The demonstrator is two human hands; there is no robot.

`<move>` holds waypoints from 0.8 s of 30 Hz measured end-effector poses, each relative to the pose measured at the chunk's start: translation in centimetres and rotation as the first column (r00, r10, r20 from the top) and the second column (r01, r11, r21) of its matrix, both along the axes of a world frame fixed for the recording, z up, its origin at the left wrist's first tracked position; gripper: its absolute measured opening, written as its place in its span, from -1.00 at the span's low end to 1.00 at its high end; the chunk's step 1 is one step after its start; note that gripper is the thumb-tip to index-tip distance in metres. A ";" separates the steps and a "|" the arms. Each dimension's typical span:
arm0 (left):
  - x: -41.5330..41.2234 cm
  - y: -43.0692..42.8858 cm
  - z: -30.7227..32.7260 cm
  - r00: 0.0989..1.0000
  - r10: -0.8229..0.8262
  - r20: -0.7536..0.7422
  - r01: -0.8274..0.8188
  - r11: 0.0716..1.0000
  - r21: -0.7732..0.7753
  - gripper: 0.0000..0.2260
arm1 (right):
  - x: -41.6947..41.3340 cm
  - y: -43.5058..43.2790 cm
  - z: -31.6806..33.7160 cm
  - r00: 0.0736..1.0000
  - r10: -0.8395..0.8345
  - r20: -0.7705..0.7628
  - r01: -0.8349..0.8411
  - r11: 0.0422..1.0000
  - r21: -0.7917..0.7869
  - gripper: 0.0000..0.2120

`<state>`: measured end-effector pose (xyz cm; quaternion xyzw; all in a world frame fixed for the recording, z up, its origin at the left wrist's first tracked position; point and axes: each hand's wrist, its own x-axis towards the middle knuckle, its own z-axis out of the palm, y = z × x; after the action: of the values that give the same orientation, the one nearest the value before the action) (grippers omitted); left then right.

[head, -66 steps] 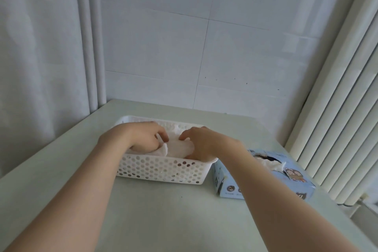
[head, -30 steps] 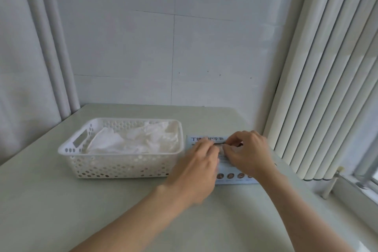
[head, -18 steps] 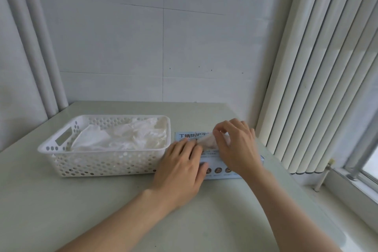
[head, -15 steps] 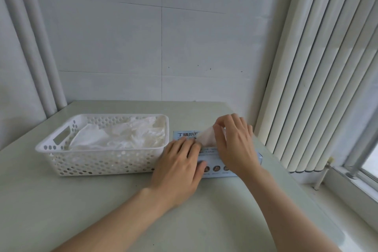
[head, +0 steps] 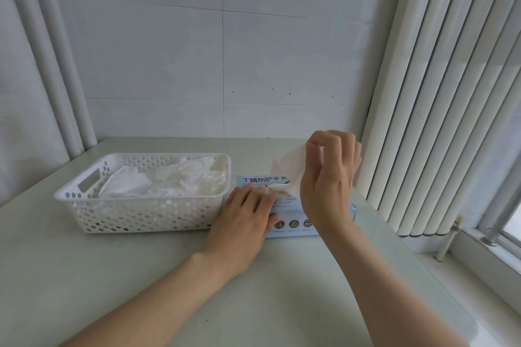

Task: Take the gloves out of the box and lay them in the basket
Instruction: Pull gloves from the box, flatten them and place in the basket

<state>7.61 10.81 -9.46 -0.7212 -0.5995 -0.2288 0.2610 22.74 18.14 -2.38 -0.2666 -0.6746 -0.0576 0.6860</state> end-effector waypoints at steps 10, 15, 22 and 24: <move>1.1 -2.3 2.2 0.777 -0.318 0.543 0.229 0.946 0.228 -0.76 | 0.2 -2.4 1.4 0.967 0.247 -0.068 -0.256 0.930 -0.262 -0.86; 2.9 -3.9 5.4 0.093 -0.262 0.961 0.263 0.937 0.230 -0.57 | -0.4 -2.6 1.8 0.893 0.412 -0.179 -0.447 0.772 -0.452 -0.88; 1.2 -3.3 6.2 0.105 -0.138 0.985 0.378 0.921 0.089 -0.40 | -0.5 -3.4 2.1 0.697 0.662 -0.274 -0.643 0.410 -0.647 -0.72; 1.0 -3.3 6.4 0.182 -0.208 0.961 0.351 0.927 0.134 -0.59 | -0.6 -3.5 2.0 0.696 0.655 -0.293 -0.646 0.394 -0.654 -0.69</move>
<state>8.66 7.48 -3.10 -0.5371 -0.5013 -0.6301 -0.2512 22.16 14.67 -0.40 -0.2260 -0.6937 0.4797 0.4876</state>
